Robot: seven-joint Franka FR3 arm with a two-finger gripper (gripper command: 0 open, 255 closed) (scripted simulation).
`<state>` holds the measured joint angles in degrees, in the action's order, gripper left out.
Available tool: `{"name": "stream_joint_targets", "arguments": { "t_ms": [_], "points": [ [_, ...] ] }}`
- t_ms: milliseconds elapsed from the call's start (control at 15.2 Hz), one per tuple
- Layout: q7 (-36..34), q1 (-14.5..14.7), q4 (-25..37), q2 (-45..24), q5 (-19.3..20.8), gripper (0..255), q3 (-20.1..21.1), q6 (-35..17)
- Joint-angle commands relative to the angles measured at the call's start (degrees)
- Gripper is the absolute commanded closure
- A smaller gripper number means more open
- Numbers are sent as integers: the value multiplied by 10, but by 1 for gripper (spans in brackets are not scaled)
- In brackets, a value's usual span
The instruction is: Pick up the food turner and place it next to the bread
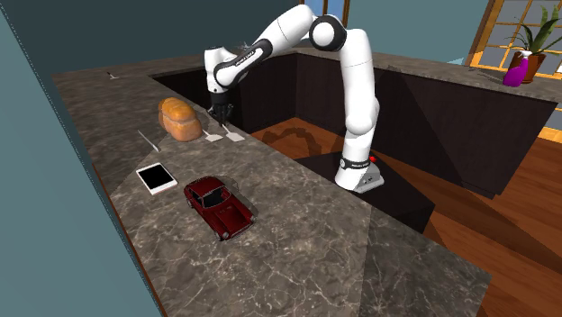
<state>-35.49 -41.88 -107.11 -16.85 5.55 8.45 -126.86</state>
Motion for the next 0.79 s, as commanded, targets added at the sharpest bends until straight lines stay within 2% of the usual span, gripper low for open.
{"name": "stream_joint_targets", "arguments": {
  "t_ms": [0,528,594,726],
  "points": [
    [-3,1,-9,-9,3,255,-1,-18],
    [-3,1,-9,-9,3,255,-1,-18],
    [-3,1,-9,-9,3,0,-1,-18],
    [-3,1,-9,-9,3,0,-1,-18]
  ]
}}
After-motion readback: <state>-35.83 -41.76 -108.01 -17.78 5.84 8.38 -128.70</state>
